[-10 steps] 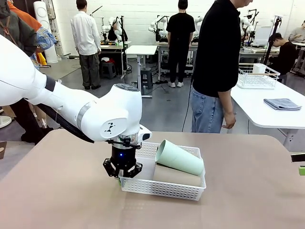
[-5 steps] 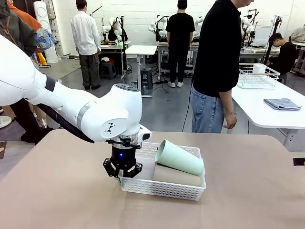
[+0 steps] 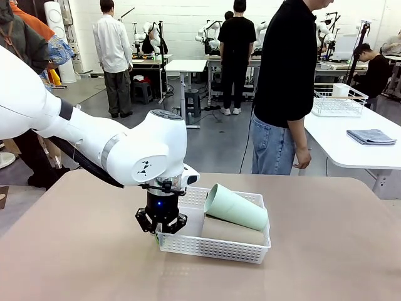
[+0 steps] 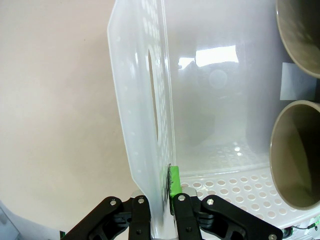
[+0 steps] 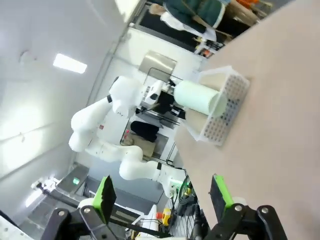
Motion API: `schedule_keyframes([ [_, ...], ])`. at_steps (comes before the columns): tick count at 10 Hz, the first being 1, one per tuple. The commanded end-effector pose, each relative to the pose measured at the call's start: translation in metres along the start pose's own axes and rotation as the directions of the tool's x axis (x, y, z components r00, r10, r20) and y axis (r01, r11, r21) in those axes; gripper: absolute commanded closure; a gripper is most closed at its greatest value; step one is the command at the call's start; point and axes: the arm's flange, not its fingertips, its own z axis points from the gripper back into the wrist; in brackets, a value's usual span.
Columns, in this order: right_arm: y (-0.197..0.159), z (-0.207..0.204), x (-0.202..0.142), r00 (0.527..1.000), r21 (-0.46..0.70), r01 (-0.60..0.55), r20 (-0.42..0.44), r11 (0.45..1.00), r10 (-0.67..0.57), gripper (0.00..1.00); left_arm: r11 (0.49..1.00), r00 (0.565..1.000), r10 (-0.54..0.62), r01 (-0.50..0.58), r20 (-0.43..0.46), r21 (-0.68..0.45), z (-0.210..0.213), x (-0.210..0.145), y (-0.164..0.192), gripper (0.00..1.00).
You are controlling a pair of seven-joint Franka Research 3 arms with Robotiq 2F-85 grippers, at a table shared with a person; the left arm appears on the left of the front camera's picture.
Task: Clean and organize the cups into the basket.
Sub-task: Move the Organizing basket back to the left side of the table.
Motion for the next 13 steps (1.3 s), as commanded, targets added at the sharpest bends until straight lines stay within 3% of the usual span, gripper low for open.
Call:
schedule_keyframes([
  [1, 0.031, 0.010, -0.013, 0.993, -0.091, 0.082, -0.076, 0.992, -0.089, 0.00, 1.000, 1.000, 0.001, -0.001, -0.005, 0.009, -0.002, -0.002, 0.000, 1.00],
  [3, 0.048, 0.020, -0.028, 0.978, -0.138, 0.127, -0.150, 0.982, -0.148, 0.00, 1.000, 1.000, 0.001, -0.001, -0.005, 0.009, -0.002, -0.002, 0.000, 1.00],
  [6, 0.069, 0.038, -0.050, 0.965, -0.159, 0.156, -0.187, 0.975, -0.185, 0.00, 1.000, 1.000, 0.001, -0.001, -0.005, 0.009, -0.002, -0.002, 0.000, 1.00],
  [9, 0.081, 0.055, -0.065, 0.981, -0.124, 0.120, -0.140, 0.985, -0.138, 0.00, 1.000, 1.000, 0.001, -0.001, -0.005, 0.009, -0.002, -0.002, 0.000, 1.00],
  [10, 0.071, 0.046, -0.052, 0.970, -0.161, 0.136, -0.177, 0.978, -0.164, 0.00, 1.000, 1.000, 0.001, -0.001, -0.005, 0.009, -0.002, -0.002, 0.000, 1.00],
  [13, 0.071, 0.046, -0.052, 0.970, -0.161, 0.136, -0.177, 0.978, -0.164, 0.00, 1.000, 1.000, 0.001, -0.001, -0.005, 0.009, -0.002, -0.002, 0.000, 1.00],
])
